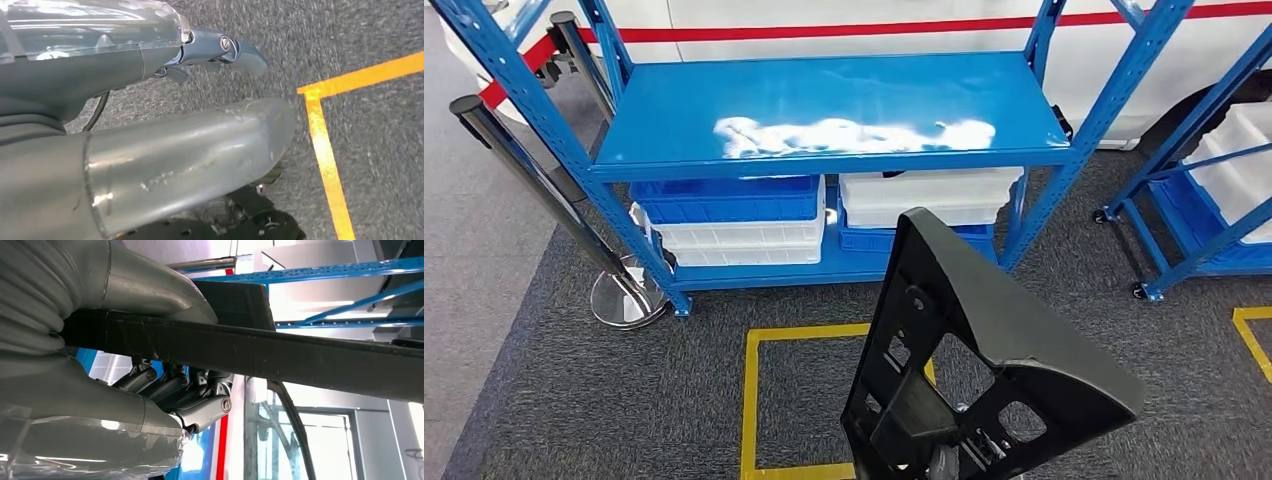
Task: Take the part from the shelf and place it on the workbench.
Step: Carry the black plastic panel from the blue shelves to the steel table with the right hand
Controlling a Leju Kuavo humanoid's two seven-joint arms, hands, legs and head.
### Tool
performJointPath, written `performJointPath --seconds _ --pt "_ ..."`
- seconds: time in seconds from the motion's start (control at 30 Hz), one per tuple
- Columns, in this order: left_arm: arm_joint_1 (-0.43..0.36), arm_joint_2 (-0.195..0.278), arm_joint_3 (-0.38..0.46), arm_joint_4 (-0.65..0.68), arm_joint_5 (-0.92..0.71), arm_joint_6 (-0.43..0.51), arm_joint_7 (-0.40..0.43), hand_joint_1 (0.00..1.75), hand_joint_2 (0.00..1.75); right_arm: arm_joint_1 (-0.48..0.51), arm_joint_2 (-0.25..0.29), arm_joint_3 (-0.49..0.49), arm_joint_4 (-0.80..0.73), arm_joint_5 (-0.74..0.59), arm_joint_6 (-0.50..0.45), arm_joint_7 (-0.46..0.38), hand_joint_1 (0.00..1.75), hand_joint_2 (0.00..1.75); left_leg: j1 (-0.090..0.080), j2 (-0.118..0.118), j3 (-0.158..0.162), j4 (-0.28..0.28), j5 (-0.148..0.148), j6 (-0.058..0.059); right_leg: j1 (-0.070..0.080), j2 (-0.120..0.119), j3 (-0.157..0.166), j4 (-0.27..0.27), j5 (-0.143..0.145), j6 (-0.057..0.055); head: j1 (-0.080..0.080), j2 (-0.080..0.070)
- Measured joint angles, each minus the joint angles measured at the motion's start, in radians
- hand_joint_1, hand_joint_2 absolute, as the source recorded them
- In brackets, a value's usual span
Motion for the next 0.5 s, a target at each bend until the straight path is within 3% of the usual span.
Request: performJointPath --seconds 0.03,0.07,0.13,0.2,0.27,0.3,0.33,0.37,0.43,0.5 --pt "0.0 0.0 0.0 0.0 0.001 -0.001 -0.001 0.0 0.0 0.001 0.0 0.0 0.0 0.0 -0.001 0.0 1.75 1.75 0.0 0.005 -0.003 0.004 0.005 -0.007 0.004 -0.009 0.028 -0.046 -0.017 -0.008 0.0 0.0" --pt "-0.001 0.0 0.0 0.0 0.002 -0.001 -0.002 0.0 0.0 0.002 0.0 0.0 -0.001 0.0 -0.001 0.0 1.75 1.75 0.001 0.011 -0.005 0.004 0.011 -0.014 0.008 -0.009 0.036 -0.069 -0.025 -0.017 -0.001 0.0" --pt "-0.001 0.001 0.0 0.0 0.001 -0.001 -0.004 0.0 0.0 0.005 0.001 0.0 -0.001 0.0 -0.001 -0.001 1.75 1.75 0.004 0.008 -0.01 0.009 0.01 -0.029 0.008 0.0 0.025 -0.074 -0.012 -0.038 -0.001 0.0" --pt "0.001 0.002 0.0 0.0 0.001 -0.001 -0.004 0.0 0.0 0.006 0.001 0.0 -0.001 0.0 -0.002 -0.001 1.75 1.75 0.007 -0.023 -0.031 0.068 -0.049 -0.038 0.005 0.011 0.011 -0.077 0.007 -0.055 -0.005 0.0" --pt "0.005 0.002 0.0 0.0 0.001 -0.002 -0.004 0.0 0.0 0.007 0.002 0.0 -0.001 0.0 -0.002 -0.001 1.75 1.75 0.009 -0.05 -0.066 0.188 -0.135 -0.042 0.007 0.023 -0.007 -0.075 0.021 -0.063 -0.009 0.0" --pt "0.006 0.002 0.0 0.0 0.001 -0.002 -0.004 0.0 0.0 0.008 0.002 0.0 0.0 0.0 -0.003 -0.001 1.75 1.75 0.009 -0.054 -0.078 0.241 -0.158 -0.043 0.009 0.03 -0.016 -0.073 0.026 -0.064 -0.009 0.0" --pt "0.006 0.002 0.0 0.0 0.001 -0.002 -0.004 0.0 0.0 0.008 0.002 -0.001 0.0 0.0 -0.003 -0.001 1.75 1.75 0.009 -0.056 -0.077 0.266 -0.162 -0.042 0.01 0.039 -0.025 -0.069 0.031 -0.064 -0.009 0.0" --pt "0.006 0.002 0.0 0.0 0.001 -0.002 -0.004 0.0 0.0 0.009 0.002 -0.001 0.0 0.0 -0.003 -0.001 1.75 1.75 0.009 -0.057 -0.058 0.252 -0.147 -0.041 0.011 0.047 -0.033 -0.064 0.034 -0.062 -0.009 0.0" --pt "0.006 0.004 0.0 0.0 0.001 -0.002 -0.004 0.0 0.0 0.01 0.002 -0.001 -0.001 0.0 -0.003 -0.001 1.75 1.75 0.008 -0.071 0.023 0.129 -0.096 -0.032 0.011 0.064 -0.045 -0.054 0.038 -0.059 -0.01 0.0" --pt "0.006 0.006 0.0 0.0 0.001 -0.002 -0.004 0.0 0.0 0.009 0.002 -0.001 -0.001 0.0 -0.004 -0.001 1.75 1.75 0.008 -0.097 0.089 0.018 -0.072 -0.023 0.012 0.077 -0.055 -0.046 0.042 -0.052 -0.01 0.0"
